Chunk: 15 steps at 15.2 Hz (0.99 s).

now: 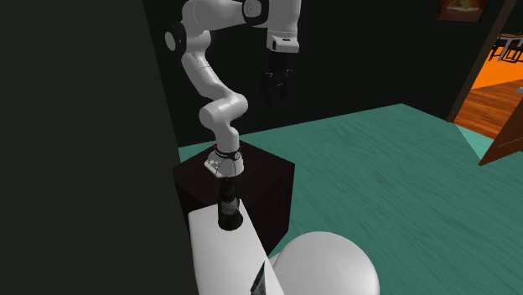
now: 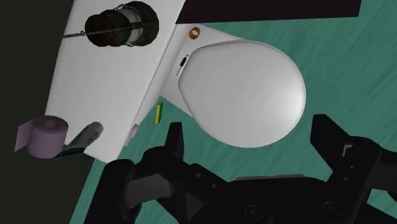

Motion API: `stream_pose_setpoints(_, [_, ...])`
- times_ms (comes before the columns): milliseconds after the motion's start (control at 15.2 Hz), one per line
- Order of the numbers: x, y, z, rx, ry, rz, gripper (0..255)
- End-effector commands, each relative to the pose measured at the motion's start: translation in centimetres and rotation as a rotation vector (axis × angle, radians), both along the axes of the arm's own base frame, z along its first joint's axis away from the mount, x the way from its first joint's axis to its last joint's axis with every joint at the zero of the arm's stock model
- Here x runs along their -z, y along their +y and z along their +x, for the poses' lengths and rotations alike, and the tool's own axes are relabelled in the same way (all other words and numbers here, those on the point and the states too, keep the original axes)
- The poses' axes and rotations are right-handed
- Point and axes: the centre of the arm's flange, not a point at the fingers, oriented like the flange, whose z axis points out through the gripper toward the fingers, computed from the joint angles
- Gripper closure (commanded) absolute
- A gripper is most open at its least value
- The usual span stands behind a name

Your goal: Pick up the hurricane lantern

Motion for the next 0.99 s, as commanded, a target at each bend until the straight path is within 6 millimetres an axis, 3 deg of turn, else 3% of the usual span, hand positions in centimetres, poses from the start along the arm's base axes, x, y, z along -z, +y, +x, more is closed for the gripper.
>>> stream_pose_setpoints(0, [0.0,0.0,0.0,0.0,0.0,0.0,0])
stream_pose_setpoints(462, [4.7,-7.9,1.4,0.519,-0.048,0.004,0])
stream_pose_setpoints(924, [9.5,-15.5,-1.1,1.037,-0.097,0.008,0])
